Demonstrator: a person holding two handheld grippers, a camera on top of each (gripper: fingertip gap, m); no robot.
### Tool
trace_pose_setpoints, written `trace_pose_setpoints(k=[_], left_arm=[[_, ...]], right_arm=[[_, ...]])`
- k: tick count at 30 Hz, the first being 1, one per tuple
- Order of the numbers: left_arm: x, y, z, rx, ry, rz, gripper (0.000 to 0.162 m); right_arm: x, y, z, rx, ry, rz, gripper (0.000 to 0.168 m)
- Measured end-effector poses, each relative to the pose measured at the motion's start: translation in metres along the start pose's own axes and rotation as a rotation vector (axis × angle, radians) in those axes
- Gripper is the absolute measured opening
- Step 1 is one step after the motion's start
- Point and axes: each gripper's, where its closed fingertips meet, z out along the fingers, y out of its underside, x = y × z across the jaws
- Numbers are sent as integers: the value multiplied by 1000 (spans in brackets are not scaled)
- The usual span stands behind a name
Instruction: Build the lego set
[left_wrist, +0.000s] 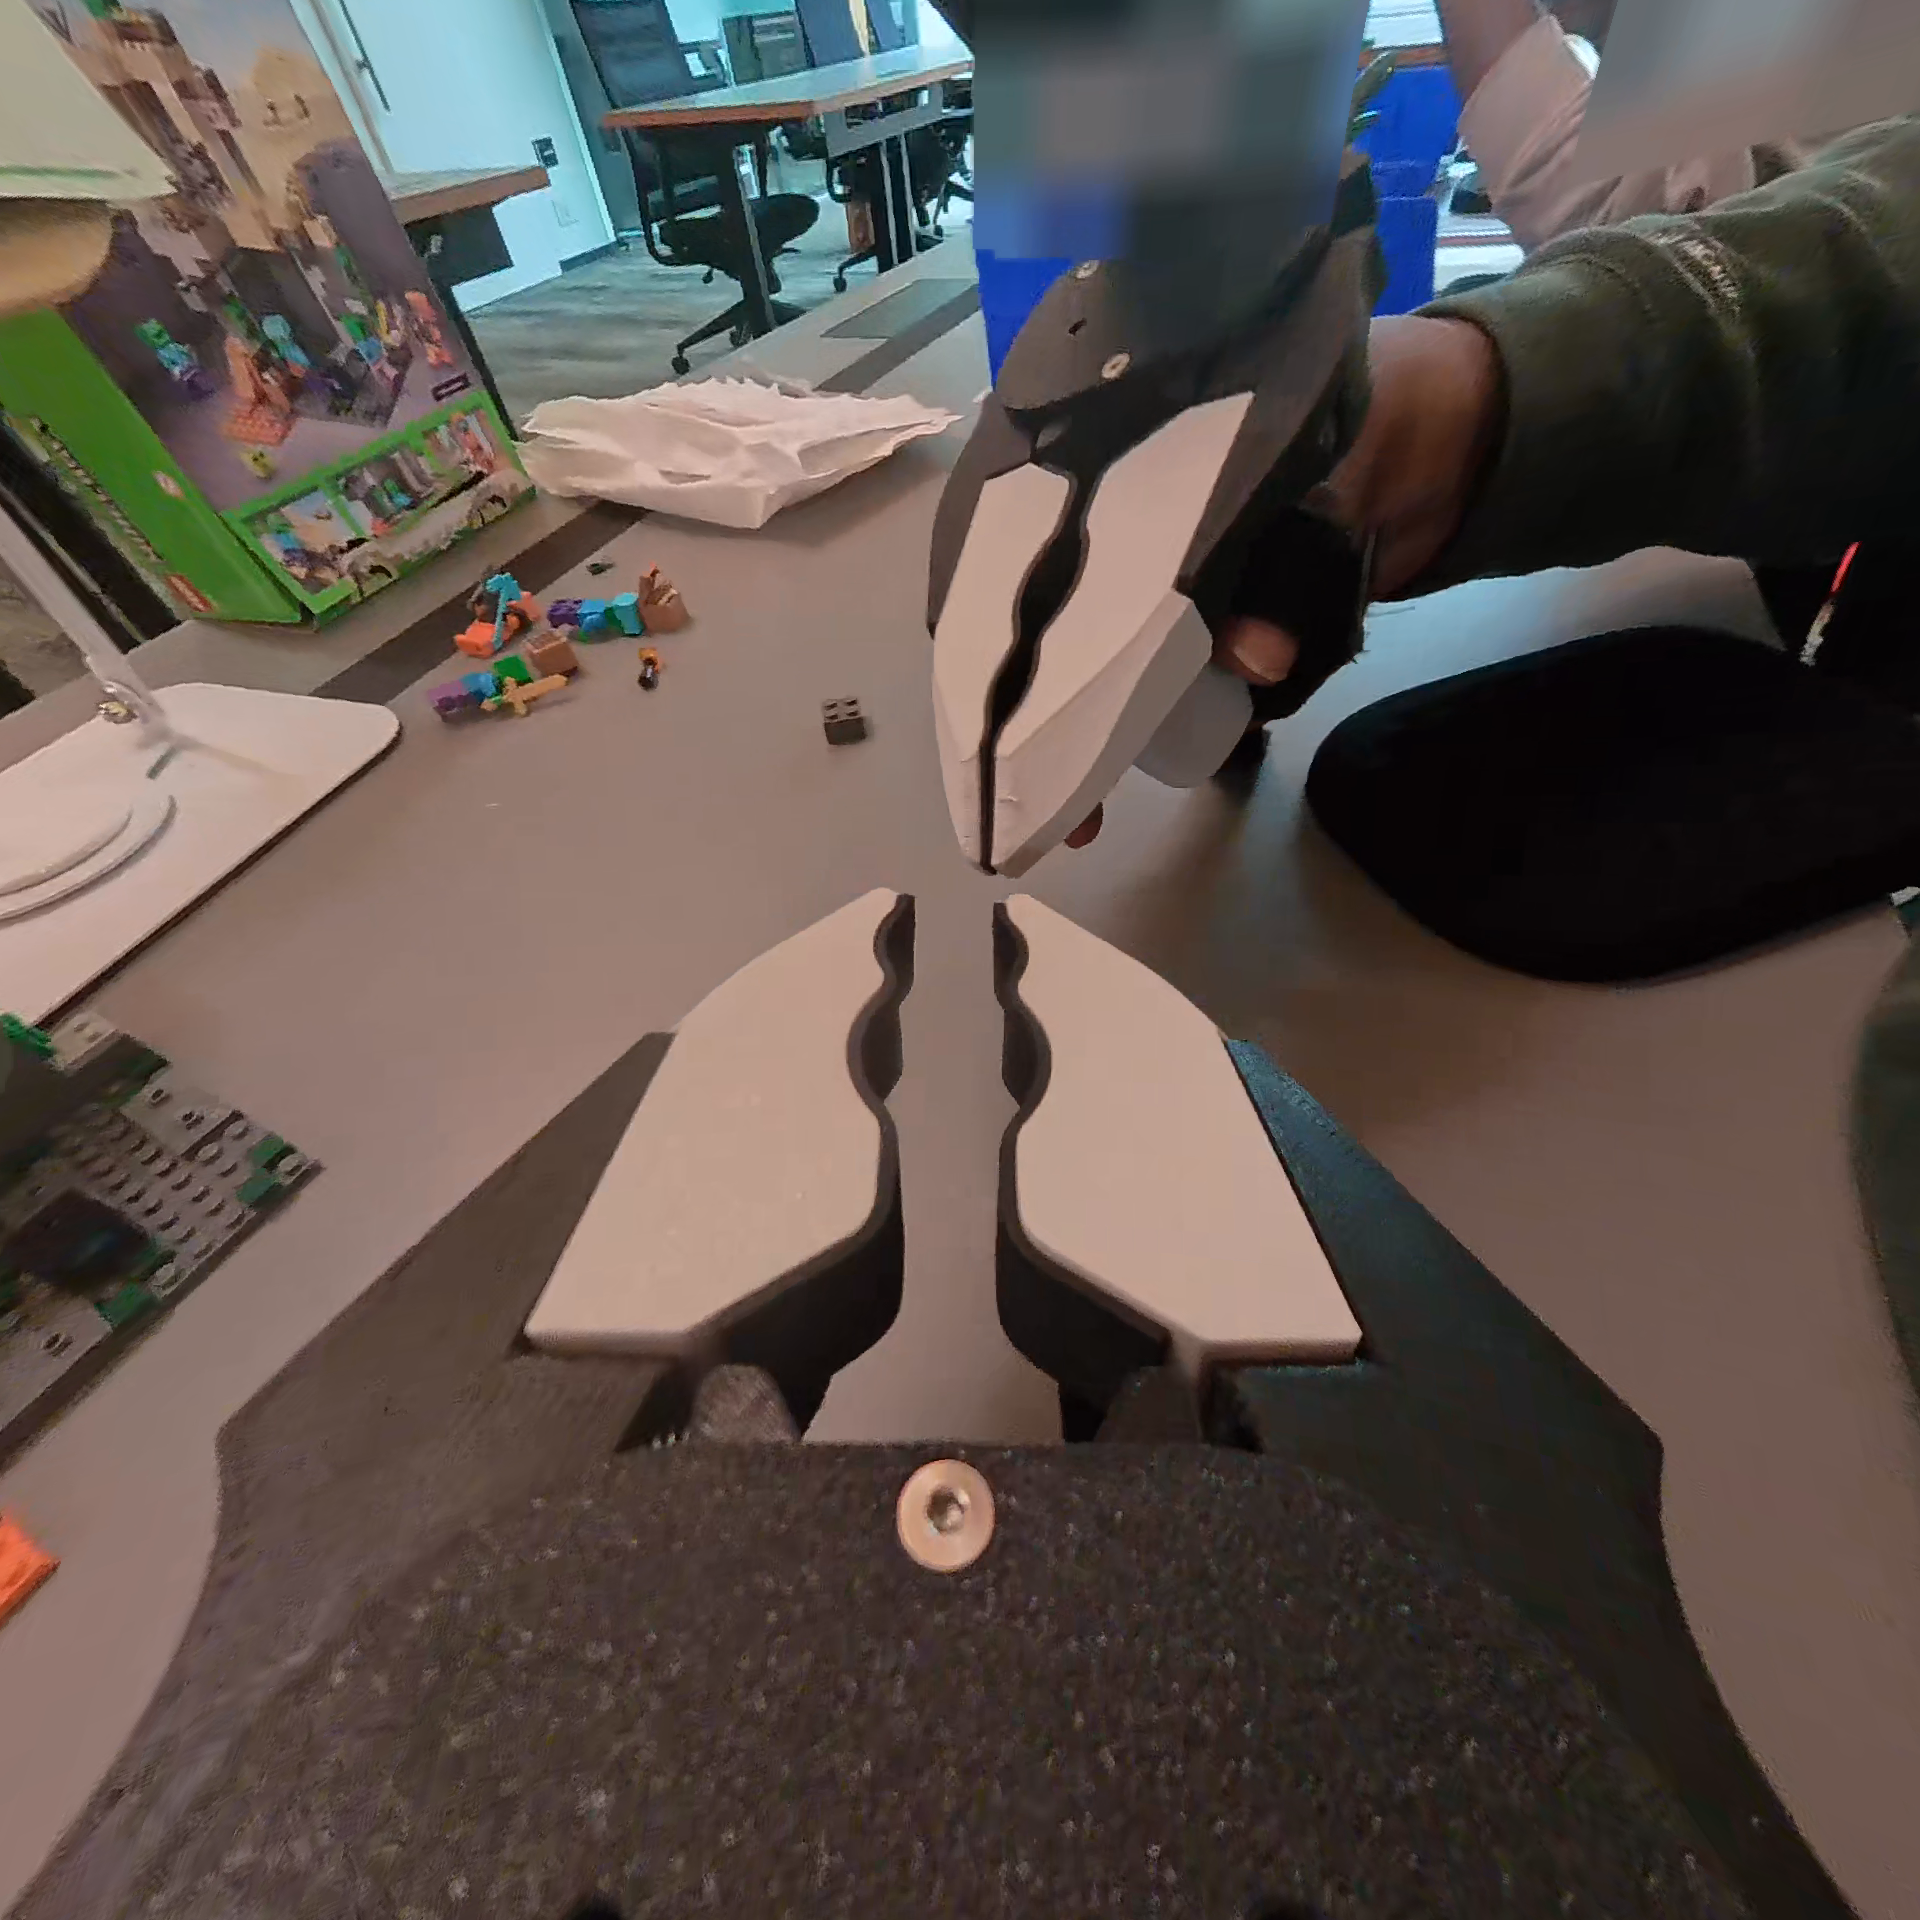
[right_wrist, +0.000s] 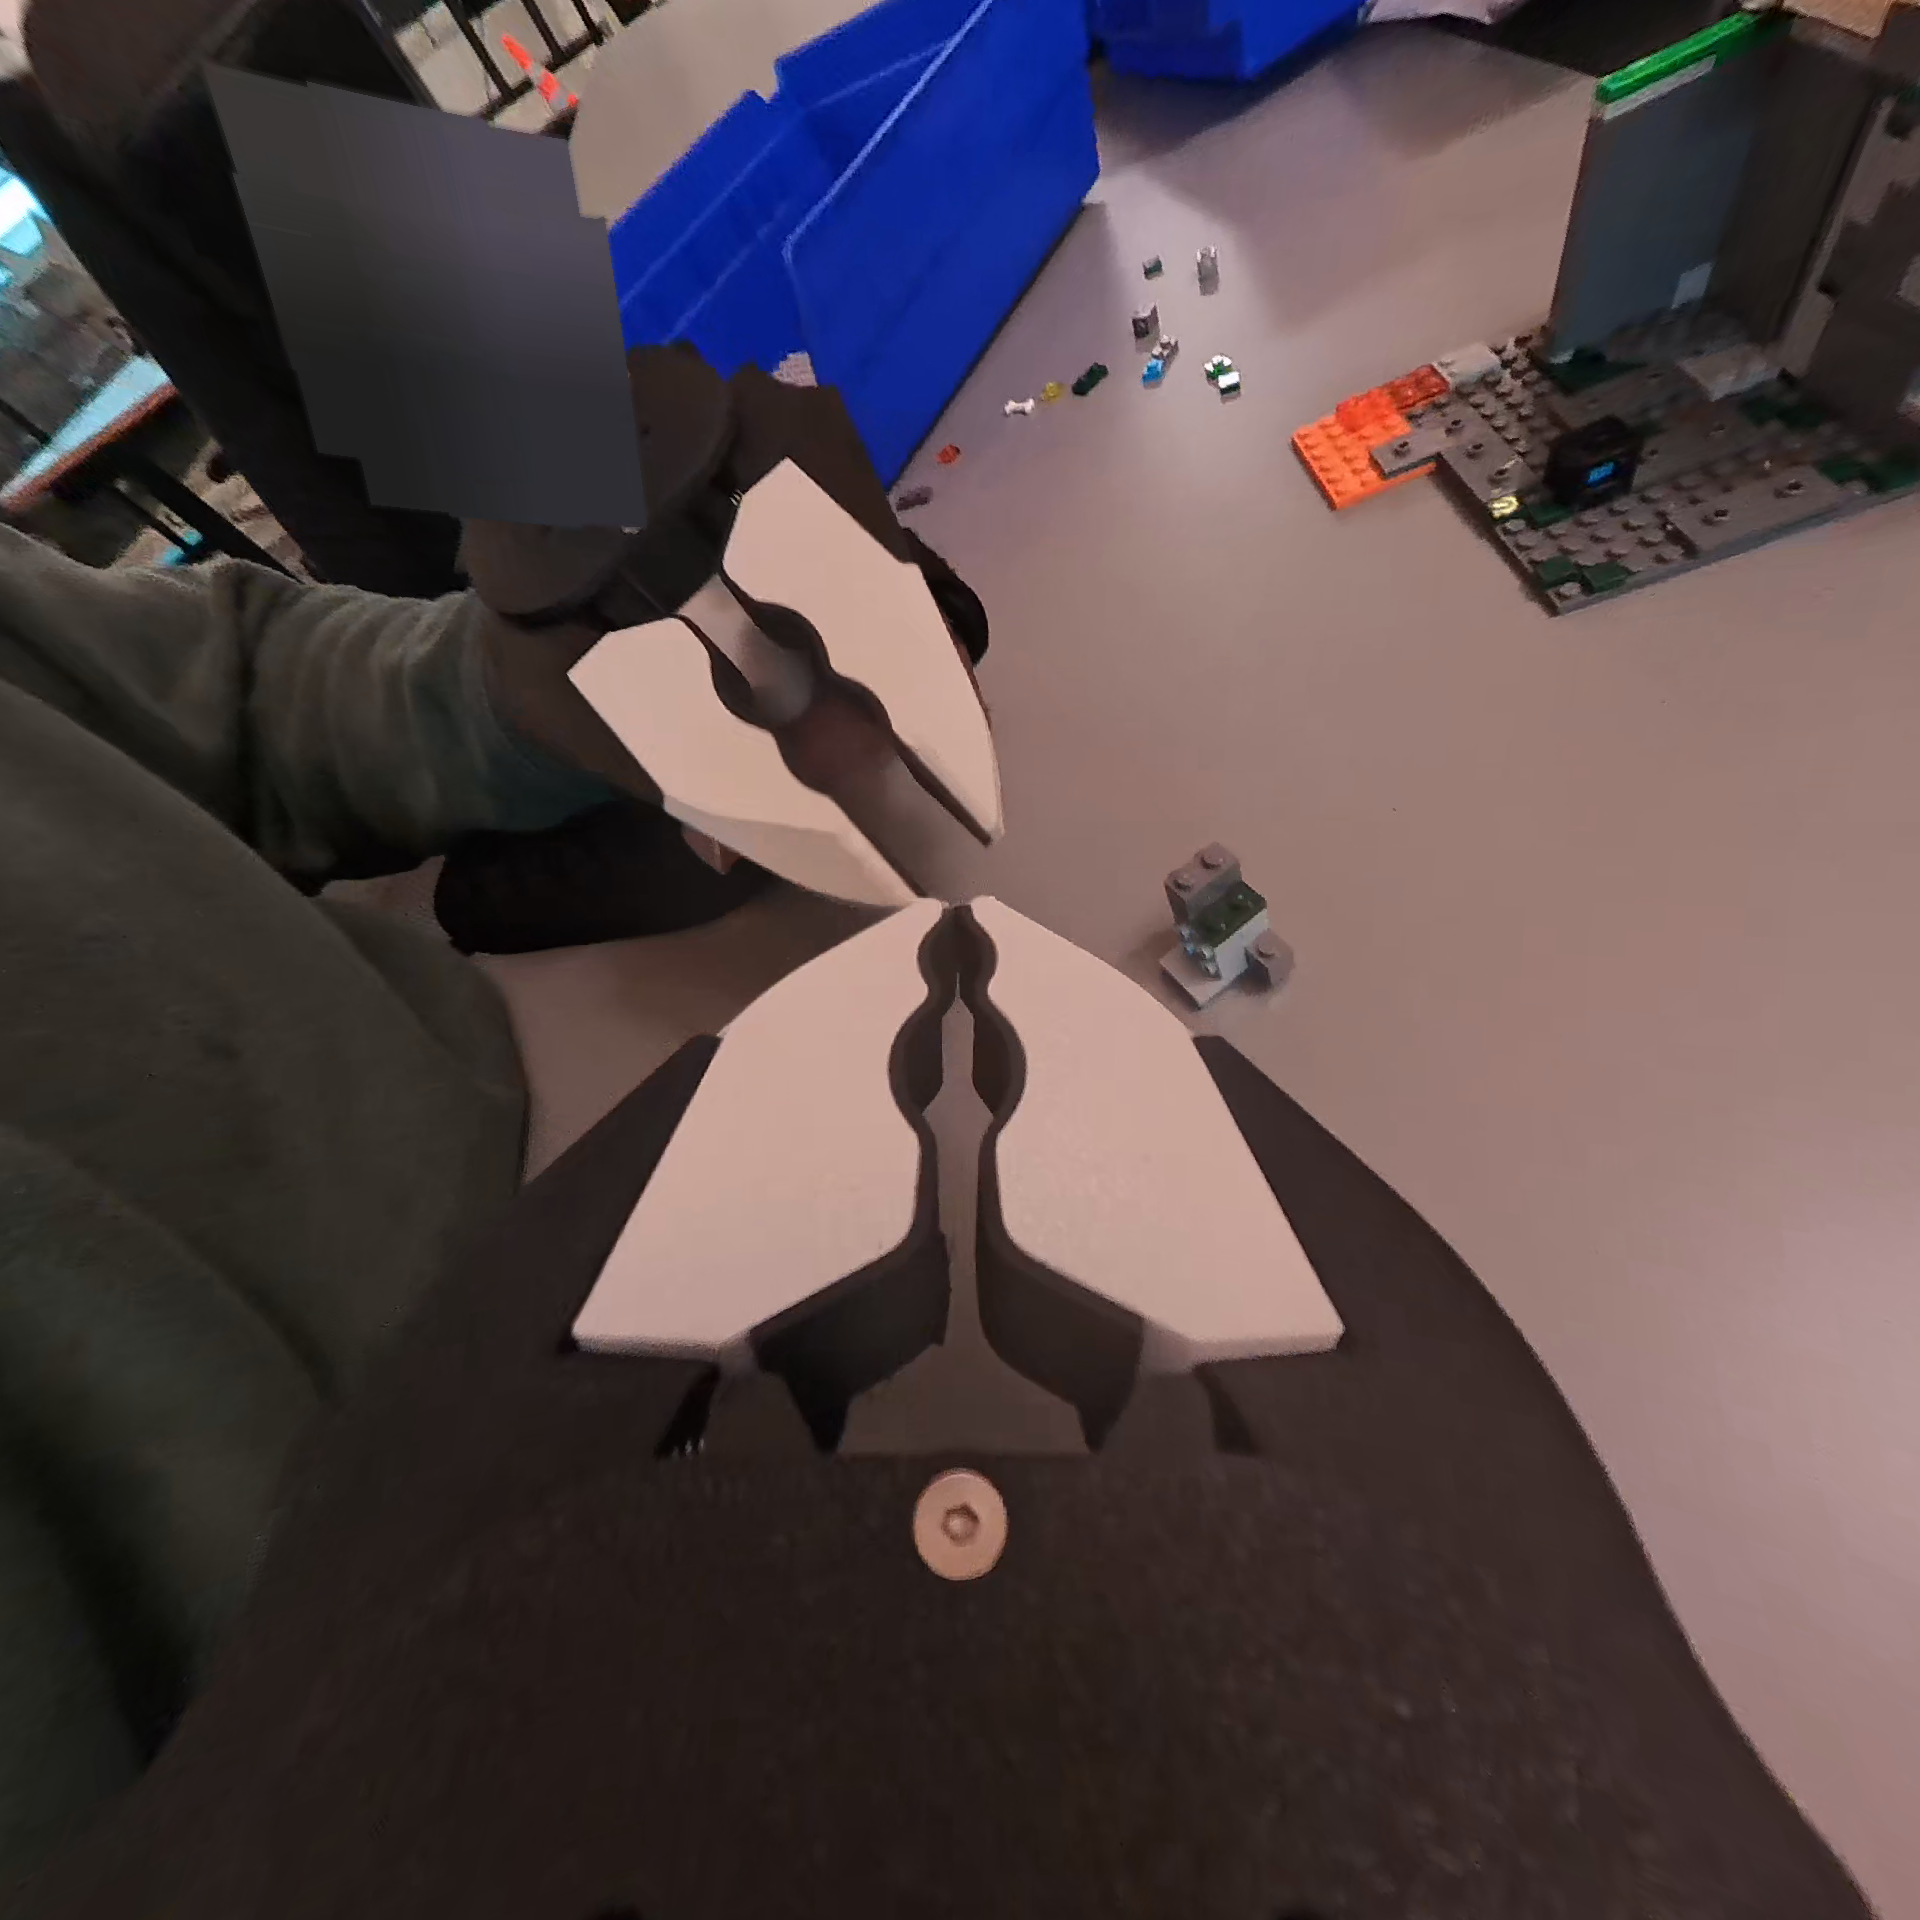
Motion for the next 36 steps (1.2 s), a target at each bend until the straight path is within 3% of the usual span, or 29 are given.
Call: trace_pose_setpoints(k=[9, 11, 18, 28, 32, 36], left_arm=[[-42, 0, -25, 10, -145, -35, 10], [-50, 0, -31, 15, -180, -46, 8], [-81, -5, -56, 56, -321, -86, 6], [-99, 0, -76, 59, -416, -105, 4], [-97, 0, -76, 72, -395, -119, 4], [-83, -1, -67, 80, -281, -176, 4]], right_arm=[[2, 28, 18, -162, 51, -164, 0], [-7, 32, 29, -196, 33, -230, 11], [-29, 35, 87, -293, 9, -391, 24], [-12, 40, 123, -476, 5, -581, 21], [-13, 31, 117, -390, -5, -596, 16], [-12, -8, 87, -78, 5, -541, 16]])
